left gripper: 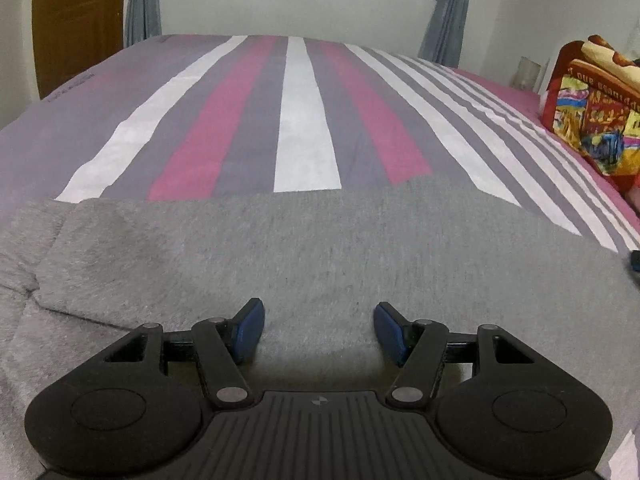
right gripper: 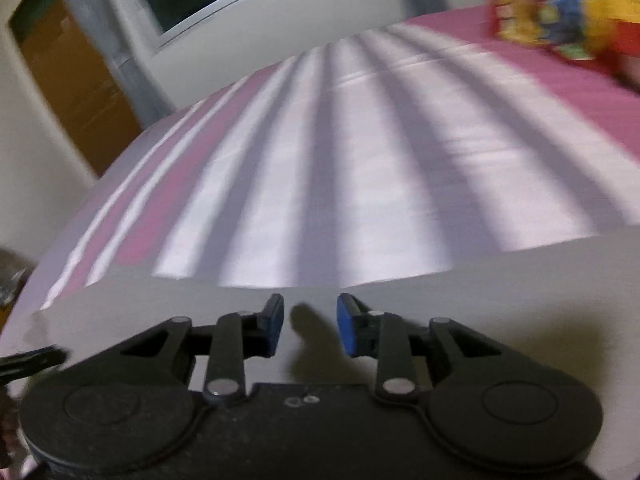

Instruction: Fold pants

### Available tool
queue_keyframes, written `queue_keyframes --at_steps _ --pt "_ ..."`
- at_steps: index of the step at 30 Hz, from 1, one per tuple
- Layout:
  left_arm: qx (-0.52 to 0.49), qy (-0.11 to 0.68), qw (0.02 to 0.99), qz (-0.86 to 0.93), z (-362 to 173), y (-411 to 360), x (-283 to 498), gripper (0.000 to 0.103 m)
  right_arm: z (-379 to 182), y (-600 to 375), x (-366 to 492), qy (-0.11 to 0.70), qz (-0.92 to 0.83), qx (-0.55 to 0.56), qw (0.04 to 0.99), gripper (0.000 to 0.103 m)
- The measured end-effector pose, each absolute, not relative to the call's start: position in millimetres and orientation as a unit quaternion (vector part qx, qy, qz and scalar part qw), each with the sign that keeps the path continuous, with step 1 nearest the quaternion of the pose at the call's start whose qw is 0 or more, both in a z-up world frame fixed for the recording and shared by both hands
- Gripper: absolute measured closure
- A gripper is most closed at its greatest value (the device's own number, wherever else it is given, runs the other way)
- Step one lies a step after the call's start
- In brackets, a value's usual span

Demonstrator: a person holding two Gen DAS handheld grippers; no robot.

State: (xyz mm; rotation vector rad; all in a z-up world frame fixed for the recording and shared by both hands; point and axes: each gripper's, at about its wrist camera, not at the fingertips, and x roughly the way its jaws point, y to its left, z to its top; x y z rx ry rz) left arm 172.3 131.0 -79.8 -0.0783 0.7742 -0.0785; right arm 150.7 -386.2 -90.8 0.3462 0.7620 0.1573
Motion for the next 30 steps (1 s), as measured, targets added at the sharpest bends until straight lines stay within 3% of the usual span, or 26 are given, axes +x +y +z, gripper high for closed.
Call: queue_keyframes --at_steps 9,10,11,15,23,24,26,27,30 --pt "-0.040 0.390 0.920 -0.010 -62.5 123.9 162.0 0.041 -84.5 -536.8 126.1 0.350 -0.074 0.248 0.900 0.078" --pt "-0.040 0.386 0.922 -0.015 -58.7 122.9 155.3 0.041 -77.3 -543.2 115.9 0.337 -0.078 0.259 0.902 0.070" --pt "-0.036 0.378 0.925 -0.018 -54.0 120.5 145.6 0.041 -70.6 -543.4 103.5 0.323 -0.072 0.258 0.908 0.069" --pt "-0.019 0.385 0.923 -0.001 -55.1 122.1 118.3 0.041 -58.6 -538.6 64.6 0.308 -0.044 0.230 0.922 0.068" --pt "0.002 0.406 0.914 0.015 -66.7 128.3 102.0 0.034 -82.1 -579.8 4.6 0.273 -0.078 0.329 0.900 0.069" --pt "0.001 0.405 0.914 0.017 -67.9 128.3 101.4 0.033 -86.8 -581.8 5.9 0.286 -0.088 0.325 0.897 0.069" --pt "-0.001 0.405 0.914 0.021 -69.0 128.3 101.2 0.032 -100.2 -593.7 3.7 0.308 -0.111 0.342 0.881 0.089" --pt "-0.001 0.404 0.914 0.022 -69.1 128.0 100.6 0.032 -105.1 -599.8 0.4 0.304 -0.115 0.359 0.875 0.092" --pt "0.000 0.398 0.917 0.028 -64.6 127.2 99.0 0.032 -100.5 -600.1 -9.0 0.290 -0.122 0.368 0.875 0.090"
